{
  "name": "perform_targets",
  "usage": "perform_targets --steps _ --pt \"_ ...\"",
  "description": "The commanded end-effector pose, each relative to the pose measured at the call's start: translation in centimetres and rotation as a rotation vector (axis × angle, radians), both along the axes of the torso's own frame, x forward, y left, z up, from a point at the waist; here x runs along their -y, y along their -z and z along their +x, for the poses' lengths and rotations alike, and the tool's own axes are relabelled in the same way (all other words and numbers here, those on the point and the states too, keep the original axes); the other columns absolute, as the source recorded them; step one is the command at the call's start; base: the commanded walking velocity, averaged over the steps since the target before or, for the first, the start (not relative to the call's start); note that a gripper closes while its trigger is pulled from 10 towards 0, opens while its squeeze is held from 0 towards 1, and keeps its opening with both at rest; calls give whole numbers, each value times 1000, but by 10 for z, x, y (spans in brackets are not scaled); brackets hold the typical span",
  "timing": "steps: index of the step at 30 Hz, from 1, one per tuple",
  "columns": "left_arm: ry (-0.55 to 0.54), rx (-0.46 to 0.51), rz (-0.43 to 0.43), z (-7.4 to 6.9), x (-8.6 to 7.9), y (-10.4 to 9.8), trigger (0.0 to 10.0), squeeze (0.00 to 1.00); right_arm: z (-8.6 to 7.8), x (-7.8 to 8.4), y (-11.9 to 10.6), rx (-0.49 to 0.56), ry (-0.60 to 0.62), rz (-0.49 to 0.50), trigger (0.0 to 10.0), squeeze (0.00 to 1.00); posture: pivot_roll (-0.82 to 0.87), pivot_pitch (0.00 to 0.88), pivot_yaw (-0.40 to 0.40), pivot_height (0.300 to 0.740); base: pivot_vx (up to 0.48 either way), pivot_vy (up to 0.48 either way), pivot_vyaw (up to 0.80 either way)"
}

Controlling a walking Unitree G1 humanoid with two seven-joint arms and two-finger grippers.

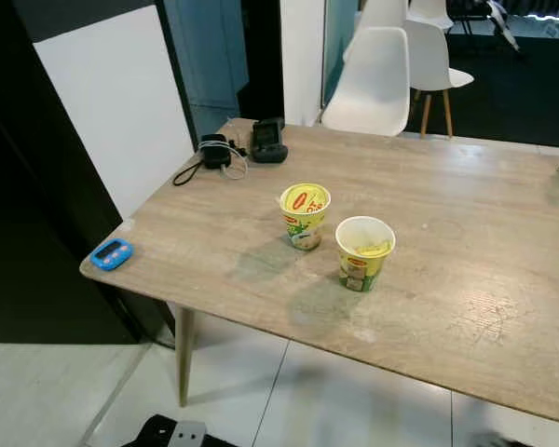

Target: Restocking fridge

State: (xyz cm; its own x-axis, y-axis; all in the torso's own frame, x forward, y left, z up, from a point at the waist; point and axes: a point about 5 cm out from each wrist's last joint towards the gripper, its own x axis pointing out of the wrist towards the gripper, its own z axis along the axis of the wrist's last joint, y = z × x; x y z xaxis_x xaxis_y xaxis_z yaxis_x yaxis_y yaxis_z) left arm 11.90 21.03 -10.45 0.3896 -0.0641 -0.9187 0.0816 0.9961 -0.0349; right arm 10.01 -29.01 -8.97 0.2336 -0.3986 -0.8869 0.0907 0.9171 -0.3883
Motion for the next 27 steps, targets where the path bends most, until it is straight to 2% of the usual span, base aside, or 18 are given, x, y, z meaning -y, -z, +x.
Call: perform_targets --steps 1,4,5,7,8,9,15,17,18,20,27 --pt "10 -15 -22 -3 7 2 10000 0 -9 12 -3 11 153 -24 10000 0 81 0 -13 740 0 0 0" --pt "5 -16 -20 -3 6 2 10000 0 -22 31 -9 29 323 -71 10000 0 79 0 -19 740 0 0 0" --pt "5 -16 -20 -3 6 2 10000 0 -22 31 -9 29 323 -71 10000 0 79 0 -19 740 0 0 0" --pt "0 -16 -20 -3 6 2 10000 0 -30 41 -12 46 446 -95 10000 0 78 0 -21 740 0 0 0" --pt "0 -16 -20 -3 6 2 10000 0 -30 41 -12 46 446 -95 10000 0 78 0 -21 740 0 0 0" --pt "-4 -15 -20 -3 6 2 10000 0 -39 50 -17 71 593 -119 10000 0 77 0 -23 740 0 0 0" --pt "-12 -15 -24 -3 6 2 10000 0 -51 79 -33 119 825 -237 10000 0 75 0 -21 740 0 0 0" --pt "-13 -15 -25 -3 6 2 10000 0 -52 87 -40 137 883 -275 10000 0 76 0 -24 740 0 0 0" --pt "-14 -16 -26 -3 6 2 10000 0 -52 99 -49 175 951 -318 10000 0 76 0 -24 740 0 0 0" --pt "-14 -16 -26 -3 6 2 10000 0 -52 102 -51 184 969 -328 10000 0 76 0 -24 740 0 0 0" --pt "-21 -16 -29 -3 5 2 10000 0 -40 158 -108 357 1093 -556 10000 0 78 0 -27 740 0 0 0"
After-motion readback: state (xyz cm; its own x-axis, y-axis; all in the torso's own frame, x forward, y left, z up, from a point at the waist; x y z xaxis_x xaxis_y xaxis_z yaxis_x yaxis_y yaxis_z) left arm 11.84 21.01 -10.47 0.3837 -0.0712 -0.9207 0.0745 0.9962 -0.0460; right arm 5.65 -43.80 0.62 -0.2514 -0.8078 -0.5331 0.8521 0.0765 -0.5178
